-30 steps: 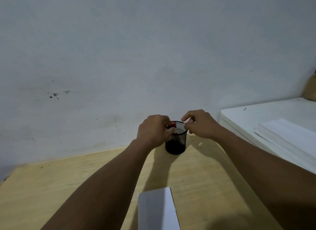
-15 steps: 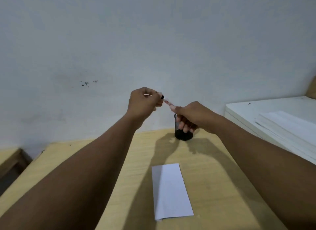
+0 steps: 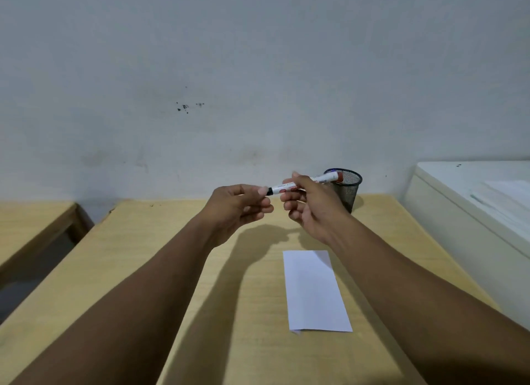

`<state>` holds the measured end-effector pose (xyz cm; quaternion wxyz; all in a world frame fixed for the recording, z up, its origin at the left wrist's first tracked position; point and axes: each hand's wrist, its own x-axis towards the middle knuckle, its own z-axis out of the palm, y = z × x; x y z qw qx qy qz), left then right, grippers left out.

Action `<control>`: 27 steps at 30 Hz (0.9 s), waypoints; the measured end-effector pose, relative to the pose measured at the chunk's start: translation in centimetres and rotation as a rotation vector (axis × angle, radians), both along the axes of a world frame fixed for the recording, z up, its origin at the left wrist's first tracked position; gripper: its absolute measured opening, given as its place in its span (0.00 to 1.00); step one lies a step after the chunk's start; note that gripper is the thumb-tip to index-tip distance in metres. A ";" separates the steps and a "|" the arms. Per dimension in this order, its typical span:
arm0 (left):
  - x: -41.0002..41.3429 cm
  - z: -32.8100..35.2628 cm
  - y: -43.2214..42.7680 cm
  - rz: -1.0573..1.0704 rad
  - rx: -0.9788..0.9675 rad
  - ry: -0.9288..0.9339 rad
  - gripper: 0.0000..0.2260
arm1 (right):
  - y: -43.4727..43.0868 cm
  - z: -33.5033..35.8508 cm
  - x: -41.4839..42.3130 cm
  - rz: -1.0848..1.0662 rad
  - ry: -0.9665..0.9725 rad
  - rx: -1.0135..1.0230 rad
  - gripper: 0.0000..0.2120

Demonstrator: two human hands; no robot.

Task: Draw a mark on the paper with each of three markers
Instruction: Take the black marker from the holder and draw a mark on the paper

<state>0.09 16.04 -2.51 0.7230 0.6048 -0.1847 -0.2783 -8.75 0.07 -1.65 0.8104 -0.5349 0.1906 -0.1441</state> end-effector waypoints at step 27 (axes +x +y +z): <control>-0.7 -7.2 -0.9 -0.253 0.843 -0.667 0.32 | -1.5 -9.9 -3.2 -0.108 0.036 -0.428 0.05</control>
